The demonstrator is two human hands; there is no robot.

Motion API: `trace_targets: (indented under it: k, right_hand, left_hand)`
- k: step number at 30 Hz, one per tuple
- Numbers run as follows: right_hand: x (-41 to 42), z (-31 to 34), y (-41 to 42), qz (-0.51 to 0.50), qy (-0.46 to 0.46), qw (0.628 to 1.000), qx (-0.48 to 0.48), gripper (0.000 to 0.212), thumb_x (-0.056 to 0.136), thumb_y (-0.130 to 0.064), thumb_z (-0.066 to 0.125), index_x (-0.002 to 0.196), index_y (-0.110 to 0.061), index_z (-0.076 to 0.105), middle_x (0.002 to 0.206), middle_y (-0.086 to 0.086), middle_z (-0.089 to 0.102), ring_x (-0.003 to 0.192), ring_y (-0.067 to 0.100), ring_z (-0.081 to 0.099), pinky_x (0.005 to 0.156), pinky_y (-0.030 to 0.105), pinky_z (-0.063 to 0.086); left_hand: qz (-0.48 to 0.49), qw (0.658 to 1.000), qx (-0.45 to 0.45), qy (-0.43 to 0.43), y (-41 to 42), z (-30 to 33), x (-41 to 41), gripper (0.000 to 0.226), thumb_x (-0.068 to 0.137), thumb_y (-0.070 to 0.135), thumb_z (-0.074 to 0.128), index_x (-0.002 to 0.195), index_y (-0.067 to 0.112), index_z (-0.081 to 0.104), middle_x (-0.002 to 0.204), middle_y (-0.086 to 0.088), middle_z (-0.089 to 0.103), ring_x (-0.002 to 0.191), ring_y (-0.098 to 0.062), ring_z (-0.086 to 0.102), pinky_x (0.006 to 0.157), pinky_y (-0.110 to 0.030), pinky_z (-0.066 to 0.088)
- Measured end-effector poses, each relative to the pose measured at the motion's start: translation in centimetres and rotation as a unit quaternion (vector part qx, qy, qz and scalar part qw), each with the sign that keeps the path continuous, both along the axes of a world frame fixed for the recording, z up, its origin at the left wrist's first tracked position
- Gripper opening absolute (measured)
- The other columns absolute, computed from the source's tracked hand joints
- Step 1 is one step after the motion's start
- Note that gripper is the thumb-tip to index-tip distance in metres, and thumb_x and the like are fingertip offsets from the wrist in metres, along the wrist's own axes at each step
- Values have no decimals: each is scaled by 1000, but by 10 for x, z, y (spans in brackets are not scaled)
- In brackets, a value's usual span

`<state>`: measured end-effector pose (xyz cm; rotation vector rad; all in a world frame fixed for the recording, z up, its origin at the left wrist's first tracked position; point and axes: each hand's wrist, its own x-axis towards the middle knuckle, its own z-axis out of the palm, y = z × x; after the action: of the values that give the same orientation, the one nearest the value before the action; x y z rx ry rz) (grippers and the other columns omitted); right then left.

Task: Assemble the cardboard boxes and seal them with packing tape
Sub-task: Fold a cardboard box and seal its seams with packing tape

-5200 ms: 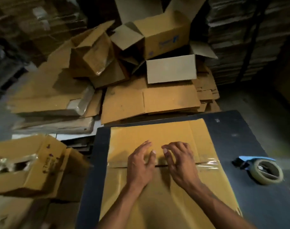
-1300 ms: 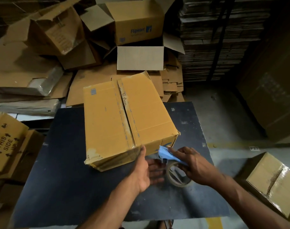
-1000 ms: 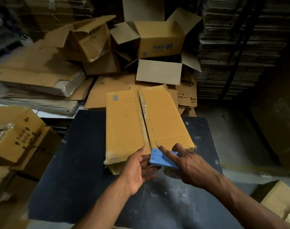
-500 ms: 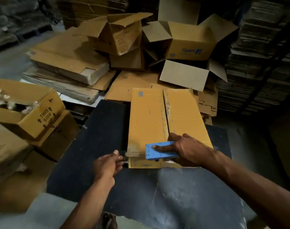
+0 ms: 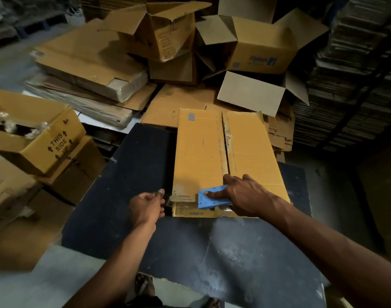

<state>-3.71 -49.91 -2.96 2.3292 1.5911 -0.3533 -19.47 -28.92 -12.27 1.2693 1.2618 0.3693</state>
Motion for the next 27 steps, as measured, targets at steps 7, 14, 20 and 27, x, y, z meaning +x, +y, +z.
trace_targets:
  k: [7,14,20,27]
  right_hand:
    - [-7,3,23,6,-31,998,-46,67,102,-27,57,157,-52,26,120,5,45,110,28,58,90,42,36]
    - [-6,3,27,2,-24,998,-62,71,101,-27,58,157,-53,23,120,3,44,111,27,57,91,43,38]
    - [-5,0,25,-8,-17,998,-62,72,101,-28,58,157,-54,23,117,1,42,112,26,56,89,42,36]
    - [2,-3,24,-10,-10,998,-66,73,101,-29,59,157,-54,20,119,0,41,113,23,54,86,39,33]
  left_hand:
    - [-59,996,-34,52,10,-34,2,29,94,33,77,90,5,72,70,-3,76,53,-16,61,47,-26,47]
    - [-69,989,-128,38,7,-45,5,29,97,33,73,95,5,71,86,-8,78,54,-13,55,42,-21,34]
    - [-28,998,-63,2,-1,-41,5,26,98,30,72,91,5,70,83,-8,75,63,-18,60,51,-26,41]
    - [-33,998,54,-30,7,-41,-5,26,92,44,74,85,20,69,76,0,76,75,-24,73,76,-49,61]
